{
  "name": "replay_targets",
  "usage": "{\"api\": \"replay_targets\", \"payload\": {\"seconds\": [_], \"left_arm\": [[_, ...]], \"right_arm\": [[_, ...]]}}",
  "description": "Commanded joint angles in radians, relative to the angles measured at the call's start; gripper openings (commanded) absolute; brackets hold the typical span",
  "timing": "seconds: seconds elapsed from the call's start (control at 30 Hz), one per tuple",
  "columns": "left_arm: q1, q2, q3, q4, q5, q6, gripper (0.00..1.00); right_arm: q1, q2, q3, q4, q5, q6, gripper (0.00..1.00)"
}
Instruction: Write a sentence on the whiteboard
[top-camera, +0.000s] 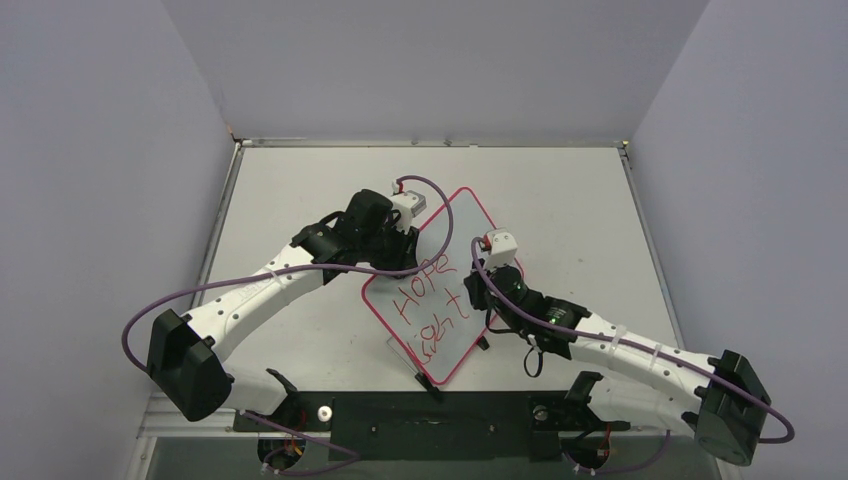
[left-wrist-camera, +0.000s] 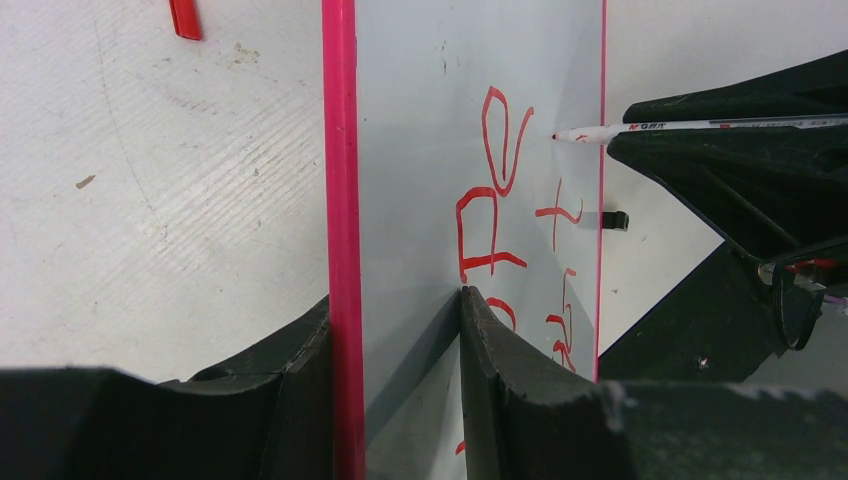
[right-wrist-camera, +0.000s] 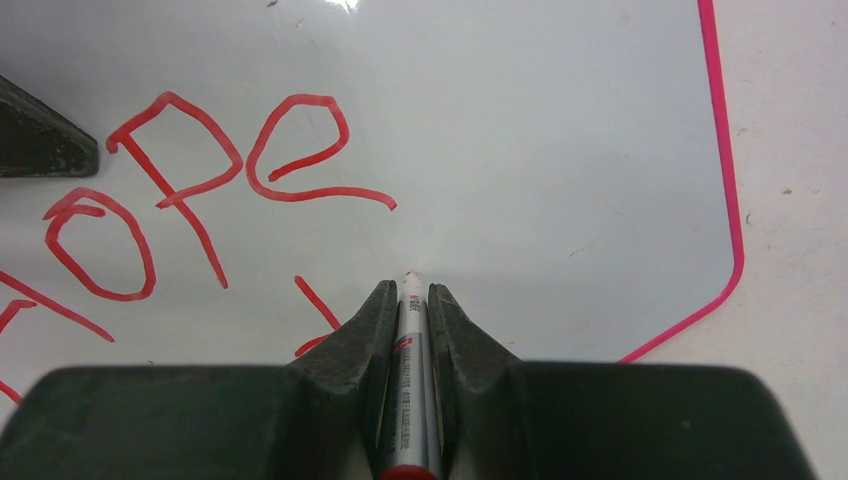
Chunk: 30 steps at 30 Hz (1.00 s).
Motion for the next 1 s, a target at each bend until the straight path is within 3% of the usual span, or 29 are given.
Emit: {"api": "replay_targets", "payload": {"seconds": [0.0,0.63,0.97], "left_arm": [[-0.008,0.025,-0.03,-0.114,-0.213,0.173,0.0],[-0.008,0.028,-0.031,-0.114,-0.214,0.173,0.0],[-0.009,0.03,-0.031,-0.116,-0.215,0.17,0.0]], "right_arm": [[-0.007,0.007,-0.017,0.052,-0.02,0.014,0.0],[-0.004,-0.058,-0.115,0.044,-0.116,0.083,0.0],[-0.014,-0.04,-0.122,-0.005,-0.003,0.086,0.0]]}}
